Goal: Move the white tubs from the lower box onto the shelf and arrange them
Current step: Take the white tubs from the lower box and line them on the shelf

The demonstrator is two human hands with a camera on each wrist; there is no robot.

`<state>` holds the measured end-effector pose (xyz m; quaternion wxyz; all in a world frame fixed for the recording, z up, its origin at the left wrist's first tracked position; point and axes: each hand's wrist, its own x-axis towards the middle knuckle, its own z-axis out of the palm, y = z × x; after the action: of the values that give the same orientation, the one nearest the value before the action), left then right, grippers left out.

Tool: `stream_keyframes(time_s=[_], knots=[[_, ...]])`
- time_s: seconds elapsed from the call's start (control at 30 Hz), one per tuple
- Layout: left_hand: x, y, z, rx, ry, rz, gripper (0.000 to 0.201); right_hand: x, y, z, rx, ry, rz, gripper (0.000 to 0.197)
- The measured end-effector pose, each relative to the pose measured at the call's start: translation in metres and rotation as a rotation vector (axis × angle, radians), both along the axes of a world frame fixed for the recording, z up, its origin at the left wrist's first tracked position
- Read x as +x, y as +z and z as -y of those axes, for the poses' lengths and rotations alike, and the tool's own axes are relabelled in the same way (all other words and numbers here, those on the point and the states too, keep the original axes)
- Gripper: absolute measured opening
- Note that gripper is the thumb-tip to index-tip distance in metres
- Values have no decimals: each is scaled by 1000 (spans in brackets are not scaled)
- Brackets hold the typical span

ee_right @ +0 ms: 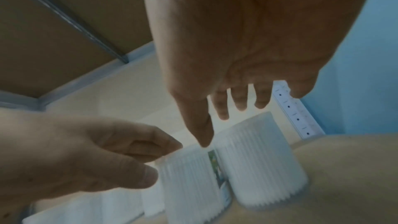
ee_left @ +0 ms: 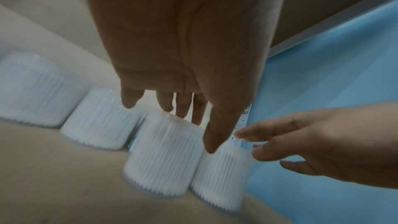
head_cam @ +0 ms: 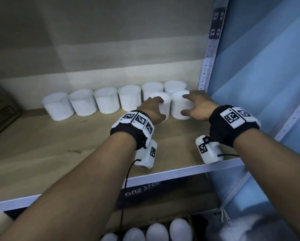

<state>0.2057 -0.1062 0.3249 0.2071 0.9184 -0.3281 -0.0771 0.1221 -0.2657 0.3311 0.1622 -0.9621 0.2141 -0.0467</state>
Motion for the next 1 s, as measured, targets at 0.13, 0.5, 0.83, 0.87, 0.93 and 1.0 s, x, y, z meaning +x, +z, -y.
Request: stream_keyframes(time_s=[0.13,0.5,0.83,0.87,0.93,1.0], knots=[[-23,5,-23,-112,-2,57,57,-37,1,-13,67,-30,136,47],[-117,1,-88,-53,-60,91,52,-126,-21,-86,59,50,151,30],[-163,-59,-125,23,-121,-42,37,-166,-80,-117,136,71,26,24],[-163,-70,-125,53,-123,-63,37,-167,-89,-120,148,65,0,25],[-163,-95,-126,116,-120,-110,38,-169,-112,-123,169,46,-52,27],[-162,-122,-125,174,-118,-164,41,-171,-138,-124,195,41,-115,29]])
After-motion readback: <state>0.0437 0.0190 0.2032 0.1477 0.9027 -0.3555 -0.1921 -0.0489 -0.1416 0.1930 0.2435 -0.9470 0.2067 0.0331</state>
